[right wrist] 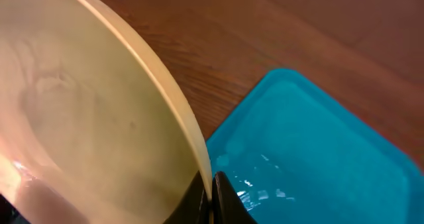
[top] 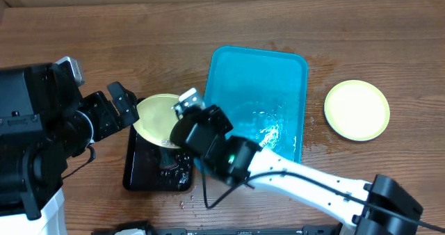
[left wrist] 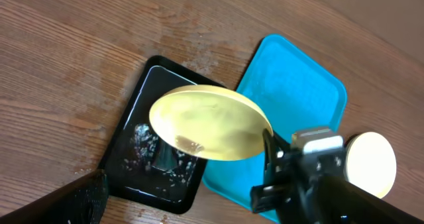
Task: Clean dirty plates on tray and stack at the side
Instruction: 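Lift the yellow plate by its rim with the right gripper, then carry the yellow plate right and stack it on the plate pile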
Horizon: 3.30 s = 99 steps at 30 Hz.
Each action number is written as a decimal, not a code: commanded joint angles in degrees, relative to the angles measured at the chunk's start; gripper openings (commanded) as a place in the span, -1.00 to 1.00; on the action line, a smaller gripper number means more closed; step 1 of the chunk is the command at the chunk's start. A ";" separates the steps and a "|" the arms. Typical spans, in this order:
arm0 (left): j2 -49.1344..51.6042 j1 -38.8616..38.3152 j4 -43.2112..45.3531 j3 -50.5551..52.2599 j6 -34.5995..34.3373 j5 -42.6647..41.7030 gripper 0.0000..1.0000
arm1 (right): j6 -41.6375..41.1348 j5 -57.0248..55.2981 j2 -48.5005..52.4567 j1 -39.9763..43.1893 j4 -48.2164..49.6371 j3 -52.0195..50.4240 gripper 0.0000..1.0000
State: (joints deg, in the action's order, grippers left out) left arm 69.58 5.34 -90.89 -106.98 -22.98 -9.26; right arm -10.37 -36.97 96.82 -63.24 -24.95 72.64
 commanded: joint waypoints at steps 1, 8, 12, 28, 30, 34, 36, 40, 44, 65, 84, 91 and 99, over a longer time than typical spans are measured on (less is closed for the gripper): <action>0.07 0.24 -0.59 -0.76 2.27 -0.61 1.00 | 0.00 -16.76 -1.03 -4.57 2.19 0.76 -0.92; 1.31 0.24 -0.61 -0.76 2.25 0.46 1.00 | 0.00 -34.69 -1.03 -12.31 2.62 0.76 -0.92; 1.97 0.22 -1.05 -0.76 2.25 0.83 0.99 | 0.39 -36.50 -1.03 -13.99 2.43 0.76 -0.92; 4.68 0.22 -0.61 -0.76 2.23 0.81 1.00 | 3.39 -36.50 -1.03 -14.27 3.85 0.76 -0.92; 5.05 0.22 -0.63 -0.76 2.23 0.81 0.99 | 3.39 -36.50 -1.03 -14.27 3.87 0.76 -0.92; 5.68 0.22 -0.70 -0.76 2.25 0.81 0.99 | 3.37 -36.48 -1.03 -14.27 3.87 0.76 -0.92; 6.03 0.22 -0.98 -0.76 2.25 0.81 0.99 | 3.39 -36.50 -1.03 -14.27 3.85 0.76 -0.92; 5.68 0.22 -2.86 -0.76 2.25 -0.07 1.00 | 3.37 -36.48 -1.03 -14.27 3.85 0.76 -0.92; 2.58 0.22 -3.13 -0.76 2.21 3.93 0.99 | 3.37 -36.48 -1.03 -14.27 3.52 0.76 -0.92; -6.34 0.22 -3.80 -0.76 2.23 10.10 1.00 | -14.56 11.15 -5.92 8.39 -11.13 7.34 -0.93; -6.25 0.22 -3.78 -0.76 2.21 10.08 1.00 | -15.02 49.42 -0.90 87.14 -43.04 12.52 -0.92; -6.25 0.22 -3.78 -0.76 2.23 10.08 1.00 | -15.80 48.52 4.04 92.89 -37.03 1.49 -0.92; -6.25 0.22 -3.78 -0.76 2.23 10.08 1.00 | -15.76 46.64 2.25 92.48 -36.54 -0.07 -0.36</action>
State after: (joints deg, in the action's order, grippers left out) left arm 63.51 5.34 -94.78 -107.50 -22.02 -0.14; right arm -25.93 8.69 101.86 29.47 -60.60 71.22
